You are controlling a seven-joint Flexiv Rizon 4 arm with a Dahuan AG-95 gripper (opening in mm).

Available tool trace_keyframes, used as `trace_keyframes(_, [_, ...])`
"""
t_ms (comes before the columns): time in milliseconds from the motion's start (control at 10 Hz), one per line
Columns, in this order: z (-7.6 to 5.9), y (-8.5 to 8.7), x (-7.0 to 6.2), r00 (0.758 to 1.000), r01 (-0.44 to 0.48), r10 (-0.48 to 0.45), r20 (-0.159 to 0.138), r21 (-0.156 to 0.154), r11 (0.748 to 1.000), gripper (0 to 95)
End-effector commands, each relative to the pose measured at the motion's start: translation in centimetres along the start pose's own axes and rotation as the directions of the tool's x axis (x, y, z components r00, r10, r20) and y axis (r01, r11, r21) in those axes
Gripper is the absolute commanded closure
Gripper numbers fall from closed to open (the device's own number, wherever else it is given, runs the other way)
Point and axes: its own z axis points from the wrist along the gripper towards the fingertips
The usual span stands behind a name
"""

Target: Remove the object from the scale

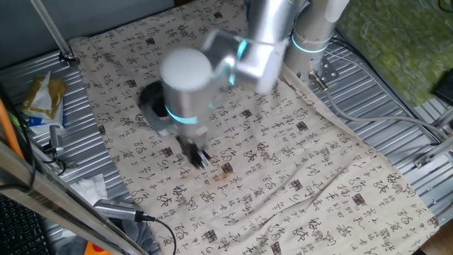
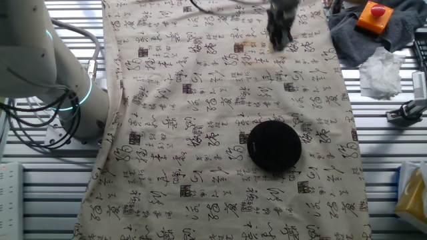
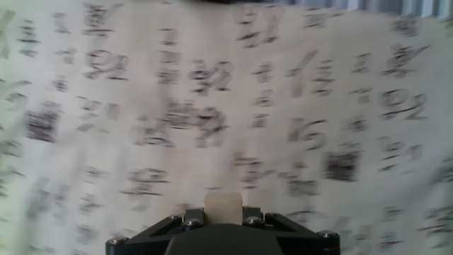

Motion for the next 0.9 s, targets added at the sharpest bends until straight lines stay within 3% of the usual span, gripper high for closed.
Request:
trace_keyframes(100, [0.6,4.1,0.0,0.998,-0.056,0.056,0.012,0.001,0.998,95.0])
trace_keyframes(200, [0.9,5.0,0.1,0.998,-0.064,0.064,0.017,0.001,0.998,95.0])
trace_keyframes(500, [1.1,5.1,0.0,0.998,-0.057,0.057,0.016,-0.003,0.998,95.0])
trace_keyframes(900, [2.3,5.0,-0.2,0.998,-0.063,0.063,0.016,0.001,0.998,95.0])
